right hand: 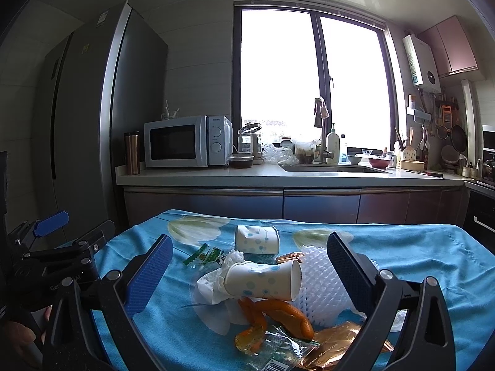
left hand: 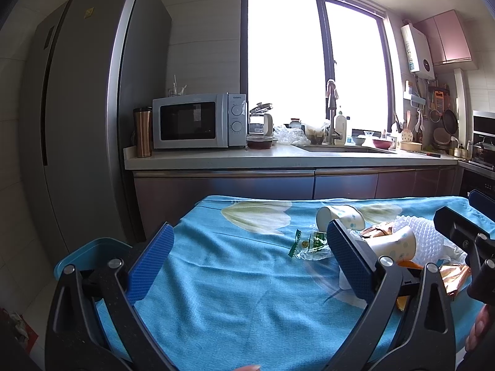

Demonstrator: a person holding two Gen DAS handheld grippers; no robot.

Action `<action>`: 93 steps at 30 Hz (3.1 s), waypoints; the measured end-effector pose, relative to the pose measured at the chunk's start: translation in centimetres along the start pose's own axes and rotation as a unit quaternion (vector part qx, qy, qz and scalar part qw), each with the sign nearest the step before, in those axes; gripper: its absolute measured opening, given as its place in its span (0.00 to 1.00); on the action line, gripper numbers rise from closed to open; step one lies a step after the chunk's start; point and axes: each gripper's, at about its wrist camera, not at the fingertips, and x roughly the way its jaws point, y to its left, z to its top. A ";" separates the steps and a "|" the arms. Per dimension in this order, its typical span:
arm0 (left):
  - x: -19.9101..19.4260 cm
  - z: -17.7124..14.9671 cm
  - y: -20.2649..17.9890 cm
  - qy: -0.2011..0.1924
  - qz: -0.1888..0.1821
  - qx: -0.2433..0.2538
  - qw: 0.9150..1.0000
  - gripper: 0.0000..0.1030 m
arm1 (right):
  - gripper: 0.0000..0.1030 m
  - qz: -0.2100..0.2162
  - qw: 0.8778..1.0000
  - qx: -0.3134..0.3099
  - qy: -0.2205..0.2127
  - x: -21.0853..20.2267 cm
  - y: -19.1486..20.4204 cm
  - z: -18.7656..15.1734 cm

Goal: Collect trash

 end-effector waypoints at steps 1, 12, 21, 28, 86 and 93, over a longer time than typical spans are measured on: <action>0.1 0.0 0.2 0.001 -0.002 -0.001 1.000 0.94 | 0.94 -0.001 1.000 0.001 0.000 0.0 0.0 0.0; 0.1 -0.3 0.7 0.001 -0.003 0.001 1.000 0.94 | 0.94 0.000 1.000 0.004 -0.001 0.0 -0.1 0.0; 0.2 -0.5 0.6 0.002 -0.005 0.005 1.000 0.94 | 0.94 0.000 1.000 0.009 0.002 0.0 -0.2 0.0; 0.5 -0.6 0.2 0.018 -0.013 0.011 1.000 0.94 | 0.94 0.001 1.000 0.006 0.006 0.2 -0.4 0.0; 8.7 0.2 3.6 0.210 -0.253 -0.061 0.942 0.04 | 0.01 0.204 0.960 0.130 0.141 6.8 -3.7 1.8; 7.7 -0.3 7.4 0.197 -0.227 -0.058 0.952 0.04 | 0.13 0.182 0.963 0.116 0.163 7.9 -2.5 1.5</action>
